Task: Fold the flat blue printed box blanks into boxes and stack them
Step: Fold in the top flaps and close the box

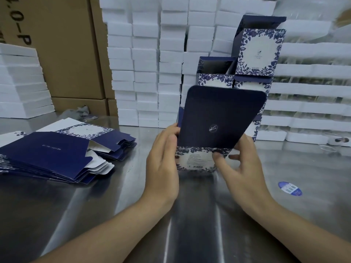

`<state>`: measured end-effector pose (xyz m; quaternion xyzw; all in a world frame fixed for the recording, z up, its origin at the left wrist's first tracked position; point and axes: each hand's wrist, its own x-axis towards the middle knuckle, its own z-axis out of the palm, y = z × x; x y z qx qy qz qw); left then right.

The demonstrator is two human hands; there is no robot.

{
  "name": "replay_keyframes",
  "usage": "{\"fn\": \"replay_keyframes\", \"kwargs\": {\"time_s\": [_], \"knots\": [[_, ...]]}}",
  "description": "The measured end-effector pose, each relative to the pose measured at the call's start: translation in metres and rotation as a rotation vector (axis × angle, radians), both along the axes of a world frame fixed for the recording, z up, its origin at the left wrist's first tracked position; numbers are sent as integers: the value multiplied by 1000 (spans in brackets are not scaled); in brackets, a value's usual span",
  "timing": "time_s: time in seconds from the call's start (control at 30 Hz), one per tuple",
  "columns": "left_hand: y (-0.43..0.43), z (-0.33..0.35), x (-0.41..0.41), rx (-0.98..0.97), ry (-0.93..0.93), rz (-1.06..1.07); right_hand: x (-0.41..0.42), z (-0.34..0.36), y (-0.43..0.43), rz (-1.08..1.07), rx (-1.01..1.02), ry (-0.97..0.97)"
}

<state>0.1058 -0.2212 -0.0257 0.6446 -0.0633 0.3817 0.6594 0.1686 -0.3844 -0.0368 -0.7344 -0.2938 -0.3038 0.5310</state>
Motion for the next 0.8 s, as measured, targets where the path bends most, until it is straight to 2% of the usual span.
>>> {"fn": "replay_keyframes", "kwargs": {"time_s": [0.43, 0.57, 0.67, 0.8], "knots": [[5, 0, 3, 114, 3, 136, -10, 8, 5, -21, 146, 42], [6, 2, 6, 84, -36, 142, -10, 6, 7, 14, 234, 66], [9, 3, 6, 211, -102, 202, -10, 7, 6, -69, 132, -125], [14, 3, 6, 448, -144, 295, -9, 5, 6, -231, -137, -320]]}}
